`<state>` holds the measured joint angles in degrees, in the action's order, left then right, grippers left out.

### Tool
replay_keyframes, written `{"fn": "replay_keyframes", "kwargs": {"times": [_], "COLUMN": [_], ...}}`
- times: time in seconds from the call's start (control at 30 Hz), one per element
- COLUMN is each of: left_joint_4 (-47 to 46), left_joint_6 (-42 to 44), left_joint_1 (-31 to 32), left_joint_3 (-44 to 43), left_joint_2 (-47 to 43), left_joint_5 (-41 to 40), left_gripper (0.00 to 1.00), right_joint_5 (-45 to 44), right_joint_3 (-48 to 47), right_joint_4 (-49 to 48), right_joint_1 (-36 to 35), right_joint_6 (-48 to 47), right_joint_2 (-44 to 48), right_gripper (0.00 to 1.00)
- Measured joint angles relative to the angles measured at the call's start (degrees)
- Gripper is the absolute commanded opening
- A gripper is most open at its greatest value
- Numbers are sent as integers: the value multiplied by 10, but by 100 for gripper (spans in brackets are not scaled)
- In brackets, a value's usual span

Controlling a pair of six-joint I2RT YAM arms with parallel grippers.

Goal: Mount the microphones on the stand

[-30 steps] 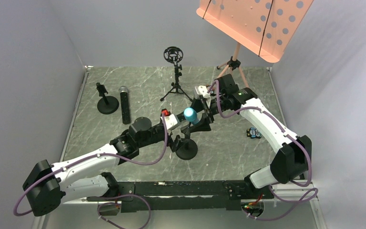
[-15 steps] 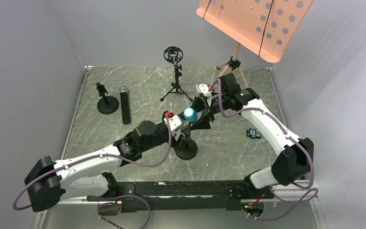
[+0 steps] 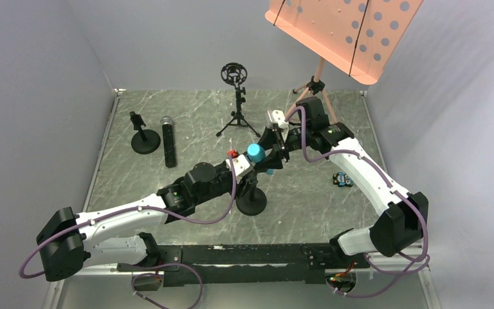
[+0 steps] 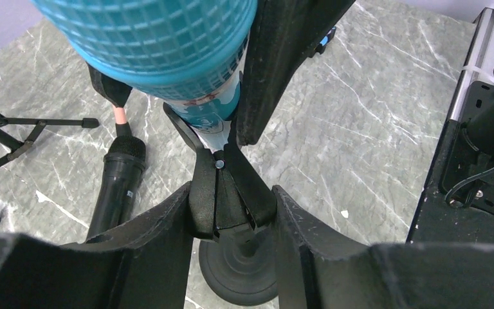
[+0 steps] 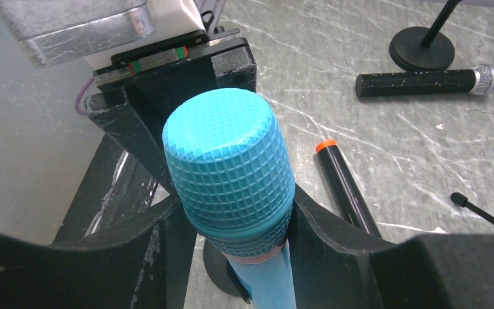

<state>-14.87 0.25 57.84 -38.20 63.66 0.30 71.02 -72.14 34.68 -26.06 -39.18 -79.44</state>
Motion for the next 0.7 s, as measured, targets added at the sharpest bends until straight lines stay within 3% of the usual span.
{"fn": "replay_keyframes", "kwargs": {"times": [0.23,0.4,0.7], "left_joint_4": [0,-7,-80], "left_joint_6": [-11,-22,-44], "left_joint_1": [0,0,1], "left_joint_3": [0,3,47], "left_joint_2": [1,1,-9], "left_joint_5": [1,1,-2], "left_gripper": [27,26,24], "right_joint_5": [0,3,30], "right_joint_3": [27,51,112], "right_joint_4": [-48,-97,-254], "right_joint_1": [0,1,22], "right_joint_6": [30,70,214], "right_joint_2": [16,26,41], "right_gripper": [38,32,29]}}
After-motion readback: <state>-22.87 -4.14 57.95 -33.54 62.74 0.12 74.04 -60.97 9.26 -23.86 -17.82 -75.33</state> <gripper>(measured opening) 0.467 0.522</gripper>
